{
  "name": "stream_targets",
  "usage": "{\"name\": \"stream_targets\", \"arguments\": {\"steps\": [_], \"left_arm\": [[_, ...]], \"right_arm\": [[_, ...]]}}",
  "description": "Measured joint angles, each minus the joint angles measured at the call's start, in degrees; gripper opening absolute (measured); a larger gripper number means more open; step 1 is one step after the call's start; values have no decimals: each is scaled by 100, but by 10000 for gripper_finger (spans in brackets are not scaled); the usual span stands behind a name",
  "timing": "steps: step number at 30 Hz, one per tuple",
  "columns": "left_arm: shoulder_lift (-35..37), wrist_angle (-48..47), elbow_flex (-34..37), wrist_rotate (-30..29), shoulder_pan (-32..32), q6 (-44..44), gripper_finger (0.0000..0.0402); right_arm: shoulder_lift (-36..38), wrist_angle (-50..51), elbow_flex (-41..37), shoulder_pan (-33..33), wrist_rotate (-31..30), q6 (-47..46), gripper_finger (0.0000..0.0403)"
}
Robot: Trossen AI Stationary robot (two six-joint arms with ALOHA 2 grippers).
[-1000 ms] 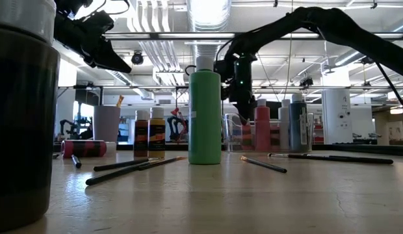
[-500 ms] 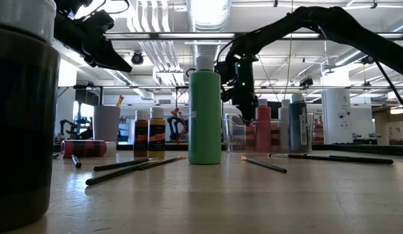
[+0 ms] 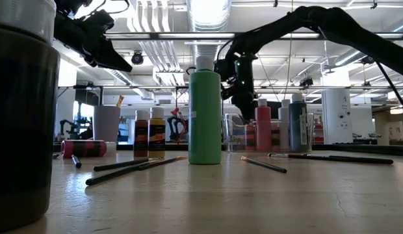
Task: Pick & Place Paint Supplies
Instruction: Put the orange paint bottle into the transparent bin, then put the silver paint brush into the violet cup
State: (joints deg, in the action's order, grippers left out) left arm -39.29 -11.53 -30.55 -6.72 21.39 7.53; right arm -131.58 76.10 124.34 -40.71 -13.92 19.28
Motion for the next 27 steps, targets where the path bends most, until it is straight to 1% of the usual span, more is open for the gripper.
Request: {"name": "stream_targets", "arguments": {"steps": [9,16,22,27], "left_arm": [[0,52,0,1,1,2,103],[0,52,0,0,1,26,103],[-6,59,0,1,0,26,103],[-6,102,0,0,1,24,103]], "right_arm": [[443,36,100,14,18,3,179],[986,150,102,100,35,-263,159],[1450,325,102,330,41,-492,134],[1855,481,102,678,34,-730,110]]}}
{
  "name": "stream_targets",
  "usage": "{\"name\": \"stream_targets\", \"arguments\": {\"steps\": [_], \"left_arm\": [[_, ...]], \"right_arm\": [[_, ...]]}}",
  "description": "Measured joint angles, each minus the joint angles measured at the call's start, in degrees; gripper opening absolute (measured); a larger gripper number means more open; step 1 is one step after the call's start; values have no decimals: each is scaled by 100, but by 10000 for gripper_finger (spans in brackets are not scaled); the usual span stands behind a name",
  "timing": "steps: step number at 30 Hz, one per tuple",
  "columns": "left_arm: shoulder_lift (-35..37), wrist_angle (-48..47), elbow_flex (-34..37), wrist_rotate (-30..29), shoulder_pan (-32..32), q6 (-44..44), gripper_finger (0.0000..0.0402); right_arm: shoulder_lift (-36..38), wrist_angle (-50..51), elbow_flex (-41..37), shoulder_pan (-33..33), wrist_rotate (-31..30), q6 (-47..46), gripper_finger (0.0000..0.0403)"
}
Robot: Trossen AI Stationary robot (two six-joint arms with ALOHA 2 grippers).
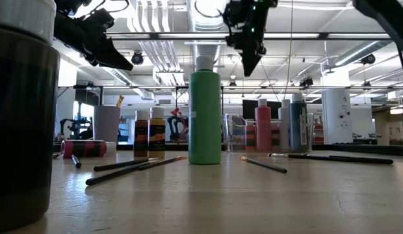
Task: Pick & Place Paint Supplies
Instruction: Put the silver paint brush into the violet cup
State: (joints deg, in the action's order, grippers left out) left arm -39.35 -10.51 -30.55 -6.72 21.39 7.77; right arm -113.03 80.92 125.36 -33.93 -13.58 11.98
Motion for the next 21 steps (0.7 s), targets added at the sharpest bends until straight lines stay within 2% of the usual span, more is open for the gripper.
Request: {"name": "stream_targets", "arguments": {"steps": [8,15,21], "left_arm": [[0,24,0,0,0,-2,103],[0,27,0,1,0,-25,103],[0,26,0,1,1,-36,103]], "right_arm": [[658,143,-2,790,0,-492,69],[995,316,-4,1524,7,-1649,42],[1028,753,-65,2108,9,-2372,34]]}}
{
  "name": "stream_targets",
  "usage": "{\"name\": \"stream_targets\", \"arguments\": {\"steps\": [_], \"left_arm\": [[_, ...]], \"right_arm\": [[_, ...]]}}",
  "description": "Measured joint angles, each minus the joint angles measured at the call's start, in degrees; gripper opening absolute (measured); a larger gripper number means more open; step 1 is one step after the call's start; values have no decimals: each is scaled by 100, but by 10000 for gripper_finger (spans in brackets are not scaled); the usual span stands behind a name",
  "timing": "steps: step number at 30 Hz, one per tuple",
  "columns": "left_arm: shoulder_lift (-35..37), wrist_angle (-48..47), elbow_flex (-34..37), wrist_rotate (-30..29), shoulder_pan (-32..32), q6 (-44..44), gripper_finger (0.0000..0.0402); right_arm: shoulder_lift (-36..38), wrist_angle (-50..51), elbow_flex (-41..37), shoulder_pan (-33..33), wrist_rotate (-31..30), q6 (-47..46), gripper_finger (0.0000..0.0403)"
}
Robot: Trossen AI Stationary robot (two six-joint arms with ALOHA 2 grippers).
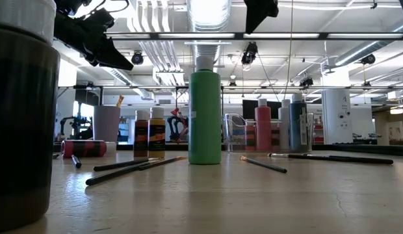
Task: Pick & Place Paint Supplies
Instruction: Put the silver paint brush into the violet cup
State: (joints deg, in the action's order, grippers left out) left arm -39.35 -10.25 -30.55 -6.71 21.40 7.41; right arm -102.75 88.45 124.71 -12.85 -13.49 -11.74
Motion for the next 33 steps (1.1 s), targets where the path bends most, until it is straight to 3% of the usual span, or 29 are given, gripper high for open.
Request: {"name": "stream_targets", "arguments": {"steps": [6,12,23,33], "left_arm": [[0,-1,0,1,1,-5,103],[0,1,11,1,-1,-14,103],[-5,37,94,1,-1,-13,103],[-34,269,96,1,-1,-12,103]], "right_arm": [[1,110,-469,590,-23,-422,48],[27,-267,-1357,962,-749,-716,77],[610,-2215,-3723,947,-702,-909,153],[1050,-3802,-5500,831,-376,-1706,177]]}}
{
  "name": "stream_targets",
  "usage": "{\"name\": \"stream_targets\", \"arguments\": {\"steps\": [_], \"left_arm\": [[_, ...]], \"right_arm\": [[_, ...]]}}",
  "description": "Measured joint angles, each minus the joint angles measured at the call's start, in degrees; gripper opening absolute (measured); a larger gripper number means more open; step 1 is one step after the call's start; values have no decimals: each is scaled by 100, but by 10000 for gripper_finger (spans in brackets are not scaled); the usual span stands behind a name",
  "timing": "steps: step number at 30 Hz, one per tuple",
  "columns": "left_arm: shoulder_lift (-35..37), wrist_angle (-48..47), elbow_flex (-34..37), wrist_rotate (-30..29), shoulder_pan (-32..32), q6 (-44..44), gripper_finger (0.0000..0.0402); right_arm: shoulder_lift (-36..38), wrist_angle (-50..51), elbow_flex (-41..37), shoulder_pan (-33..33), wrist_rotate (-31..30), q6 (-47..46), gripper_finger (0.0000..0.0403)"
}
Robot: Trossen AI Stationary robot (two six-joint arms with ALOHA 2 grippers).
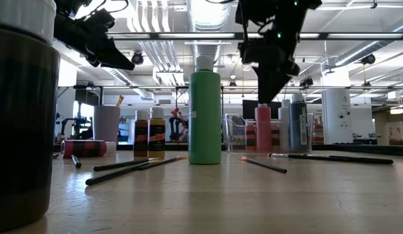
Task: Pick & Place Paint Supplies
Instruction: Put the silver paint brush into the violet cup
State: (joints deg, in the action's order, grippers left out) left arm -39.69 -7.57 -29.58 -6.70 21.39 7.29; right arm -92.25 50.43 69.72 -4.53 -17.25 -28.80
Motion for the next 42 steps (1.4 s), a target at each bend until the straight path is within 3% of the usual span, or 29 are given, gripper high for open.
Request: {"name": "stream_targets", "arguments": {"steps": [11,42], "left_arm": [[-53,26,4,0,1,0,103],[-60,23,4,0,1,0,103]], "right_arm": [[-11,-1082,-857,-415,677,-78,170],[-72,-3168,-2191,-477,661,-126,180]]}}
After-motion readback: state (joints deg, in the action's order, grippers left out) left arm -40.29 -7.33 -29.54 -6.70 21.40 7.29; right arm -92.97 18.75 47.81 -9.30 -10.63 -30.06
